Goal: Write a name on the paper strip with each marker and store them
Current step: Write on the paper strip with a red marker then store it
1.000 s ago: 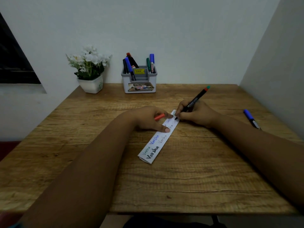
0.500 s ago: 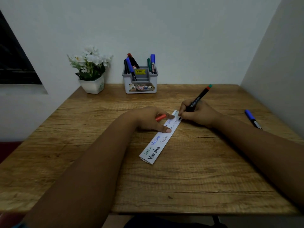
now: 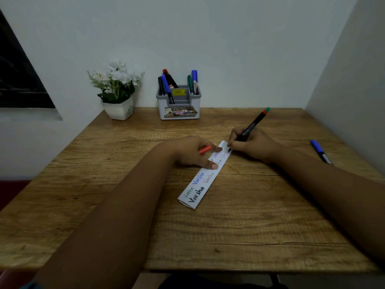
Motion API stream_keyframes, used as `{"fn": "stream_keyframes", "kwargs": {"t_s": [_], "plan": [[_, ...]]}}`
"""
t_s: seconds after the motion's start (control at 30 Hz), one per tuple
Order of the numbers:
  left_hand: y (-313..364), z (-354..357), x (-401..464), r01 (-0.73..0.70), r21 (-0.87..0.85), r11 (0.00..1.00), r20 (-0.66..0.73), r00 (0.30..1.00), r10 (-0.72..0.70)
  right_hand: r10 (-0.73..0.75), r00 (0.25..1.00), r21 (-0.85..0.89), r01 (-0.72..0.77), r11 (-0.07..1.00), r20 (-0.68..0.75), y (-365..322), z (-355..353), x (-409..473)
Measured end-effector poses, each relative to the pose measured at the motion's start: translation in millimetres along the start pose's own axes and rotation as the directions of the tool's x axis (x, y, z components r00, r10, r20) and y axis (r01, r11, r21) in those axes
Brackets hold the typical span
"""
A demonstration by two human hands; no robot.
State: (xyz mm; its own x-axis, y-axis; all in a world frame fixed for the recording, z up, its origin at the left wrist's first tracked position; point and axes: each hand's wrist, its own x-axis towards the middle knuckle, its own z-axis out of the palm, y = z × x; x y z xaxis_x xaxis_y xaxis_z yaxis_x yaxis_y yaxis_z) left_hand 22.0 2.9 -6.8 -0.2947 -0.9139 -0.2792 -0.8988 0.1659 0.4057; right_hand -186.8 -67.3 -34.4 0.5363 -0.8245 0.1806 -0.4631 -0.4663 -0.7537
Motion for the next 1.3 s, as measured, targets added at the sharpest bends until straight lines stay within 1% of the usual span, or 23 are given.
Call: {"fn": "stream_keyframes", "kwargs": {"t_s": [0.1,0.2,0.3,0.47,0.5,0.53,0.57,0.6,0.63,0.67,0.7,0.8,0.9,0.93,1.07,1.13,1.23,1.3], "plan": [[0,0,0,0.008,0.006,1.000,0.005,1.000,-0.008,0.018,0.999,0.055,-0.016,0.998,-0.032,0,-1,-1],[-1,0,1,0.014,-0.003,1.000,0.008,1.000,-0.014,0.015,1.000,0.018,-0.014,1.000,-0.017,2,0,0],[0,-1,1,0.006,-0.012,1.000,0.009,1.000,-0.006,0.017,1.000,0.040,-0.016,0.999,-0.012,1,0,1],[0,0,2,-0.001,0.004,1.000,0.007,1.000,0.001,0.035,0.999,-0.004,-0.035,0.999,0.013,0,-1,0],[0,0,1,-0.003,0.002,1.000,0.008,1.000,0.003,0.043,0.999,0.009,-0.043,0.999,0.007,-2,-1,0],[0,0,1,-0.004,0.000,1.000,0.007,1.000,0.004,0.051,0.999,0.074,-0.050,0.996,-0.015,-3,-1,-1],[0,0,1,-0.007,-0.001,1.000,0.006,1.000,0.007,0.074,0.996,0.202,-0.064,0.977,-0.043,-4,-2,-1],[0,0,0,-0.008,-0.003,1.000,0.005,1.000,0.008,0.115,0.992,0.379,-0.084,0.921,-0.059,-7,-3,-2],[-1,0,0,-0.009,-0.004,1.000,0.002,1.000,0.009,0.157,0.986,0.542,-0.101,0.835,-0.058,-9,-5,-3],[-1,0,0,-0.009,-0.011,1.000,-0.004,1.000,0.009,0.182,0.982,0.654,-0.109,0.749,-0.044,-10,-7,-5],[-1,0,0,-0.007,-0.024,1.000,-0.009,1.000,0.007,0.187,0.982,0.693,-0.116,0.711,-0.028,-10,-9,-7],[-3,1,2,-0.001,-0.023,1.000,-0.015,1.000,0.001,0.172,0.983,0.711,-0.162,0.685,0.058,-17,-4,-14],[-4,3,3,-0.007,-0.009,1.000,-0.023,1.000,0.007,0.153,0.976,0.797,-0.213,0.565,0.152,-21,3,-16],[-4,3,3,-0.010,-0.010,1.000,-0.023,1.000,0.010,0.155,0.974,0.811,-0.223,0.541,0.164,-22,4,-16],[-2,3,2,-0.011,-0.002,1.000,-0.017,1.000,0.011,0.180,0.974,0.797,-0.214,0.565,0.135,-27,8,-16],[-1,3,3,-0.013,-0.002,1.000,-0.014,1.000,0.013,0.168,0.977,0.786,-0.206,0.583,0.132,-28,10,-17],[-1,3,3,-0.018,0.002,1.000,-0.019,1.000,0.018,0.087,0.983,0.705,-0.176,0.687,0.161,-30,14,-18],[-3,5,4,-0.020,-0.007,1.000,-0.035,0.999,0.020,0.031,0.989,0.631,-0.115,0.767,0.142,-32,21,-19]]}}
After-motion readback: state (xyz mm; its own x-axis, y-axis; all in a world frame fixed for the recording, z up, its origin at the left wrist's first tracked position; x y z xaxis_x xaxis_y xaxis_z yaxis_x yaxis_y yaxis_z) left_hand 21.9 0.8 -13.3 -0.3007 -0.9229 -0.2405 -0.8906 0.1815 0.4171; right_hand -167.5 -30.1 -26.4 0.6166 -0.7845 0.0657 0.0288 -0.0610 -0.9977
